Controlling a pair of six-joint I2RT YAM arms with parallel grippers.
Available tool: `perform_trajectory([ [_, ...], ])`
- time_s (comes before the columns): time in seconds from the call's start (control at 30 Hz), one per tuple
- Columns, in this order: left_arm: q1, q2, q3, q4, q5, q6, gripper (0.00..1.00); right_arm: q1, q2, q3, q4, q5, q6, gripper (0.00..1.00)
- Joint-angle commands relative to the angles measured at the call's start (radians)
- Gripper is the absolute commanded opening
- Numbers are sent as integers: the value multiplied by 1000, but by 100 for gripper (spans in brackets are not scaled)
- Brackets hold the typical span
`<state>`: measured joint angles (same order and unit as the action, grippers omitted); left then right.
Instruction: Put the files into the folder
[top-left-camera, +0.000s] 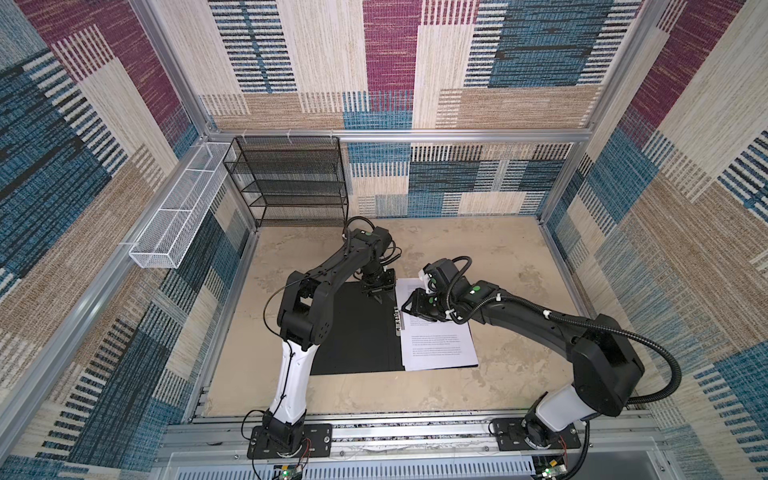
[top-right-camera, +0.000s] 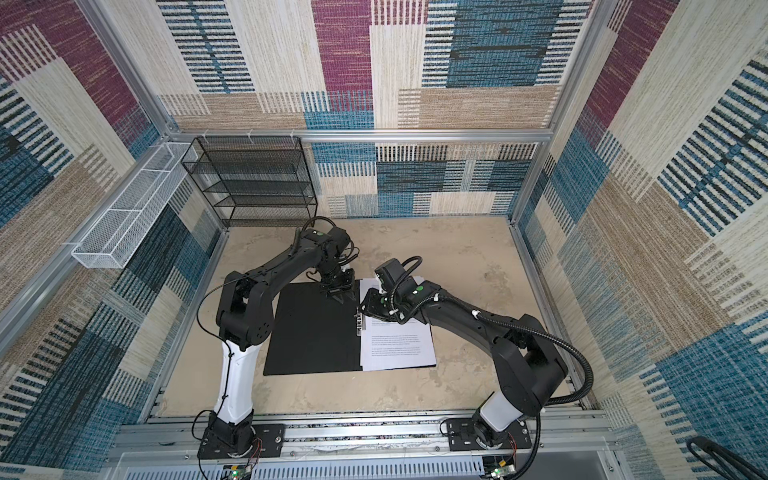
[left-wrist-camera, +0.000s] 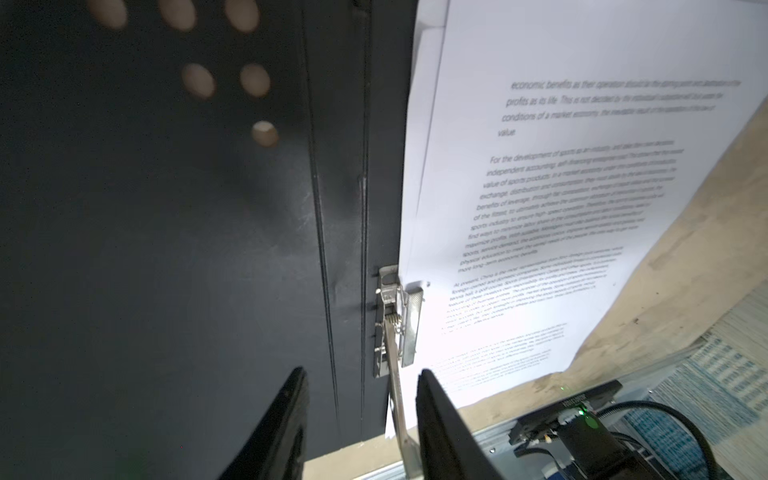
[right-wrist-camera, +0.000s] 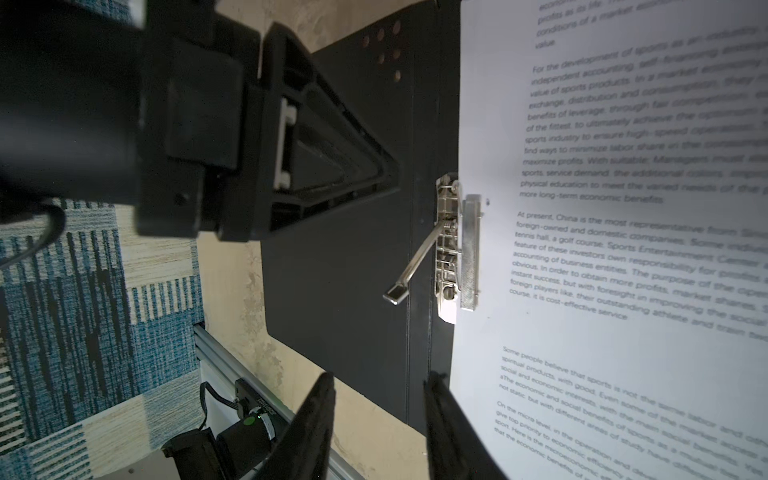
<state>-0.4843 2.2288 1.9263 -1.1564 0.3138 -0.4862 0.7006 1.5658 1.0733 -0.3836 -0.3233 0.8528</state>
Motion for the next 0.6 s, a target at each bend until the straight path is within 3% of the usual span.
perform_trajectory([
  [0.0, -18, 35, 32, -55, -48, 34, 41, 4, -2, -17, 63, -48, 81, 35],
  [0.33, -54, 123, 98, -68, -35, 21, 37, 11, 0, -20, 69, -56, 83, 34],
  [0.57, -65, 127, 82, -67, -39, 21, 25, 11, 14, -12, 72, -62, 78, 34],
])
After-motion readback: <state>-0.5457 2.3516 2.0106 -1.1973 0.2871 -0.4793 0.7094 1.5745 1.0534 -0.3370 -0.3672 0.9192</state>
